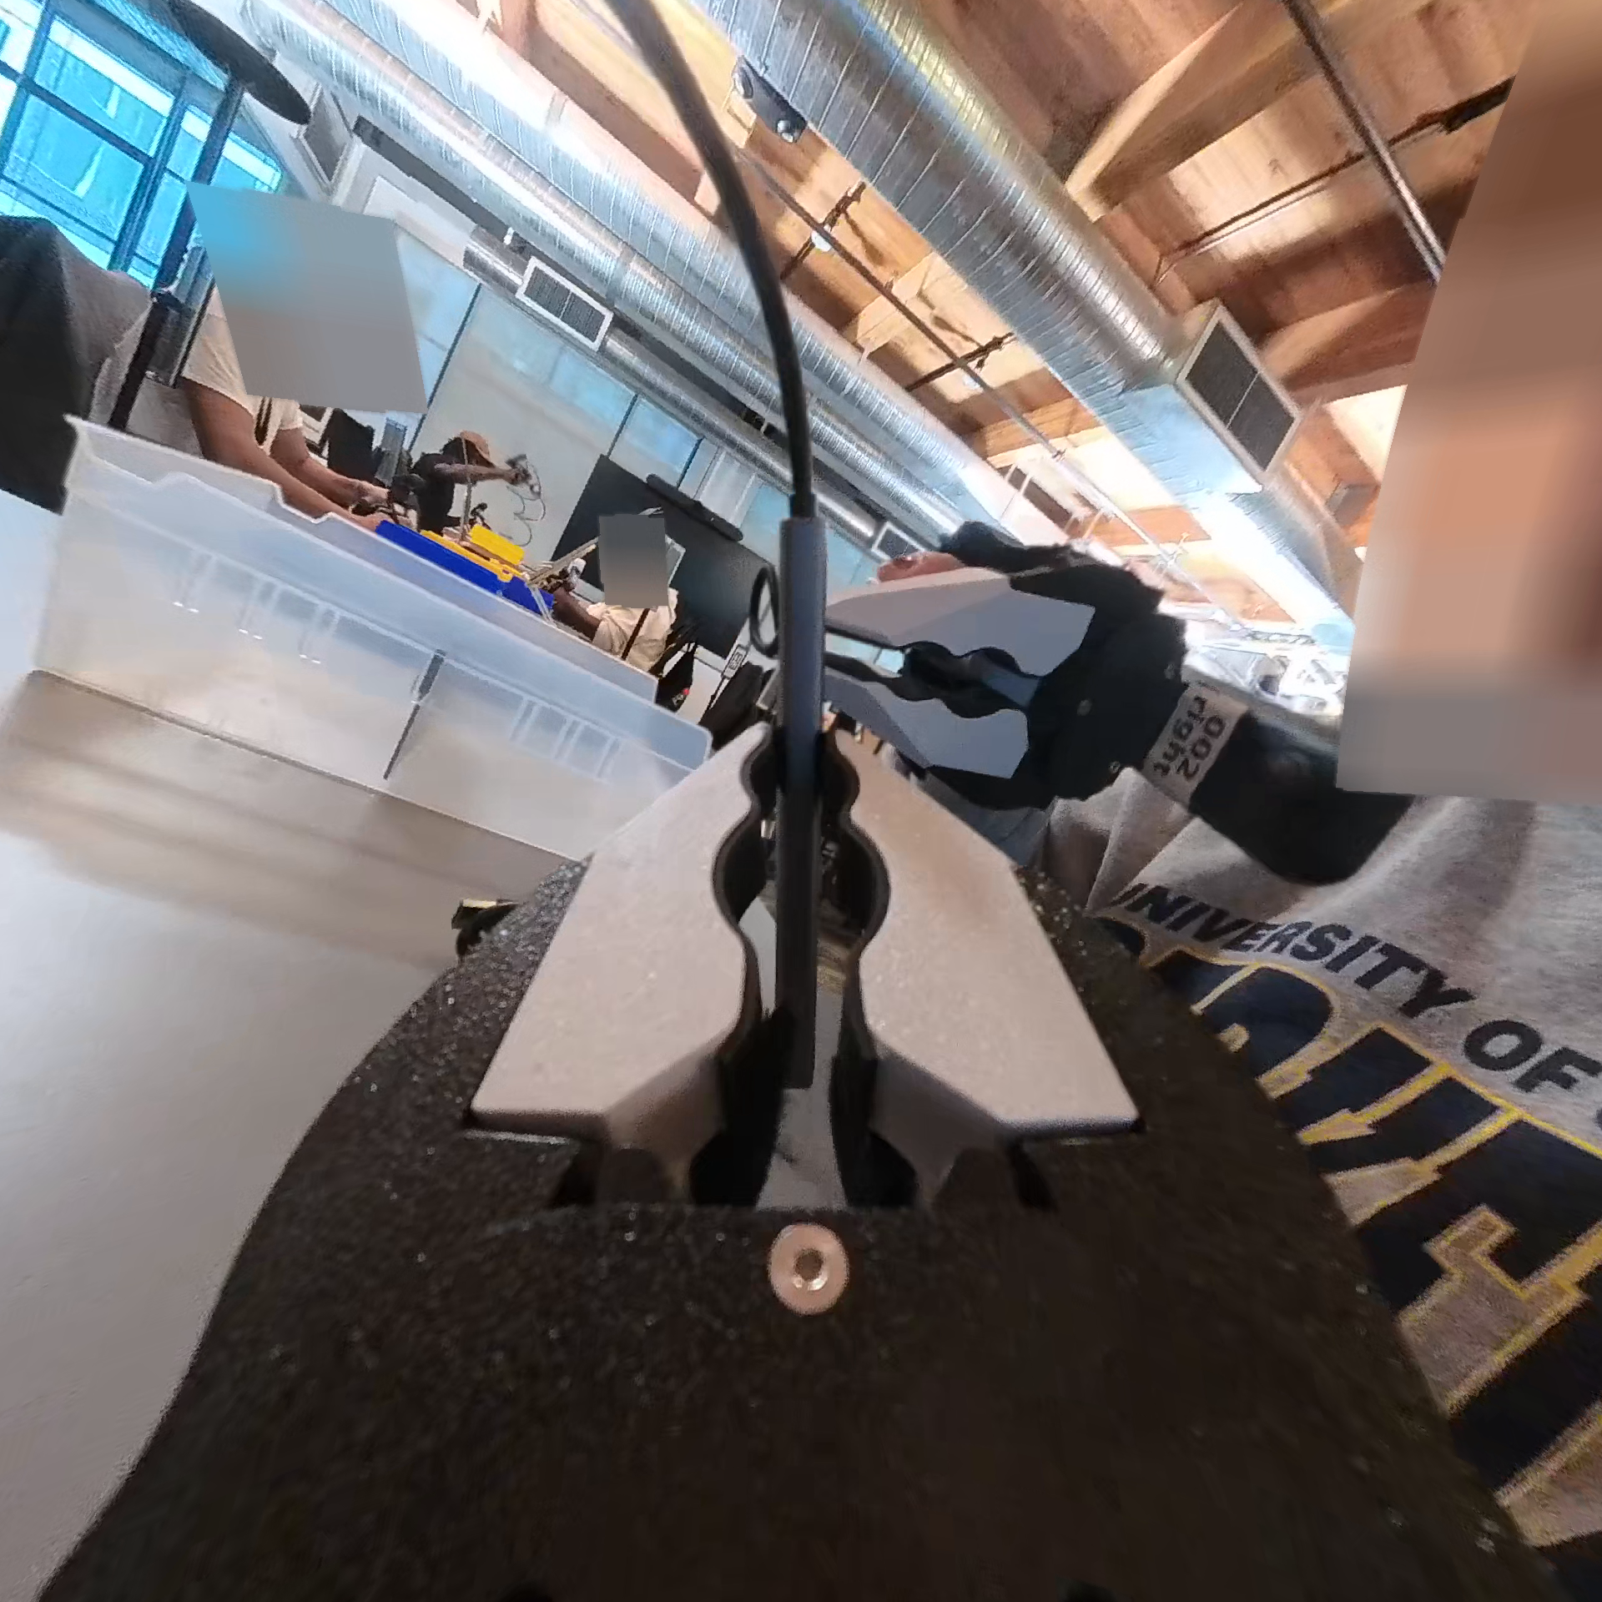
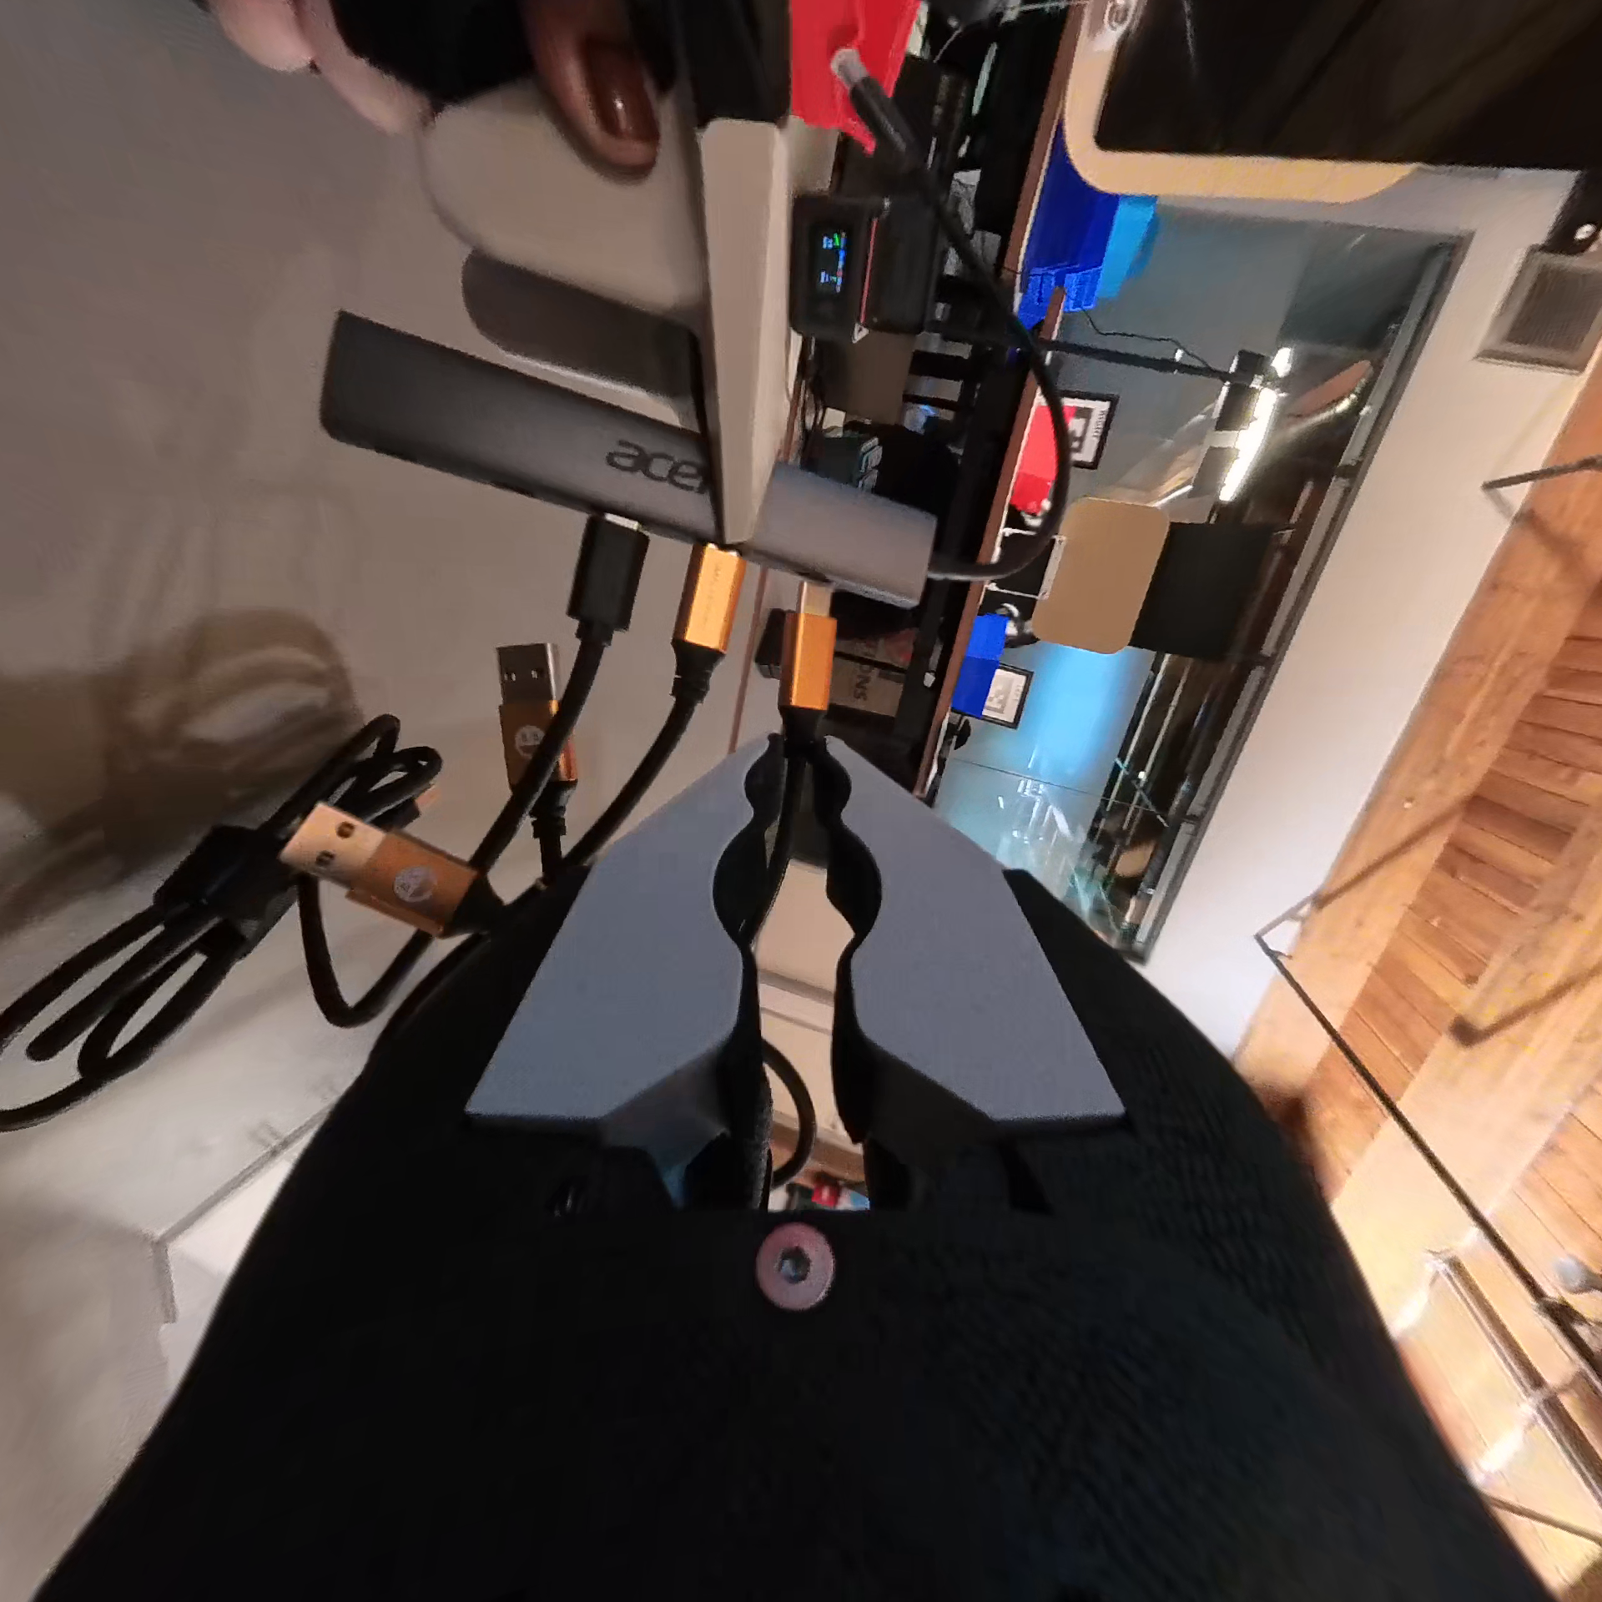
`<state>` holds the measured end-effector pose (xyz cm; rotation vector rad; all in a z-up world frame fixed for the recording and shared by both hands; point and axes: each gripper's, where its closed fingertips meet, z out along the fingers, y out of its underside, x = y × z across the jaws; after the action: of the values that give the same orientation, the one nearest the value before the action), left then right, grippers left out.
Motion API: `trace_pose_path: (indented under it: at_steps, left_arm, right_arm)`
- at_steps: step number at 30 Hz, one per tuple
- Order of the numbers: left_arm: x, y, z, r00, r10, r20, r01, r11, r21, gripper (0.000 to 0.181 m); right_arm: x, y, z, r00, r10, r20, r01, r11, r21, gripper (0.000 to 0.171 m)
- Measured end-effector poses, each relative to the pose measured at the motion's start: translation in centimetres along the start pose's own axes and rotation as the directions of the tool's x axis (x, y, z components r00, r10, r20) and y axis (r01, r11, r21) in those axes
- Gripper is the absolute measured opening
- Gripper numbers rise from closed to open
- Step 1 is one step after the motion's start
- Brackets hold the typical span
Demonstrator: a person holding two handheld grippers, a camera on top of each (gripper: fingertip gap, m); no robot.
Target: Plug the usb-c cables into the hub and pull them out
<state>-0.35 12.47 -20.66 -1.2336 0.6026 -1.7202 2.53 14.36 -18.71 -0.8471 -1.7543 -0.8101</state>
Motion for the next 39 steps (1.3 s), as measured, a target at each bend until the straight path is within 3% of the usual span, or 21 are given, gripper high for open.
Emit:
trace_pose_path:
  at_steps: [5, 8, 16, 39]
  left_arm:
    - [-0.1, -0.2, -0.1, 0.996, -0.085, -0.019, 0.086, 0.996, 0.032, 0.007]
    - [-0.2, -0.4, 0.0, 0.983, -0.18, -0.044, 0.183, 0.98, 0.073, 0.007]
    - [-0.4, -0.3, 0.2, 0.978, -0.205, -0.036, 0.207, 0.973, 0.104, 0.007]
    - [-0.8, -0.4, 0.5, 0.974, -0.225, -0.008, 0.224, 0.963, 0.147, 0.007]
  right_arm:
    - [0.7, 0.4, 0.3, 0.976, -0.166, -0.138, 0.159, 0.985, -0.066, 0.005]
    - [0.4, 0.7, 0.5, 0.971, -0.193, -0.14, 0.183, 0.98, -0.08, 0.005]
    - [0.5, 0.9, 0.7, 0.998, 0.023, -0.065, -0.026, 0.999, -0.047, 0.005]
    - [-0.2, 1.6, 0.6, 0.996, 0.063, -0.056, -0.068, 0.995, -0.078, 0.005]
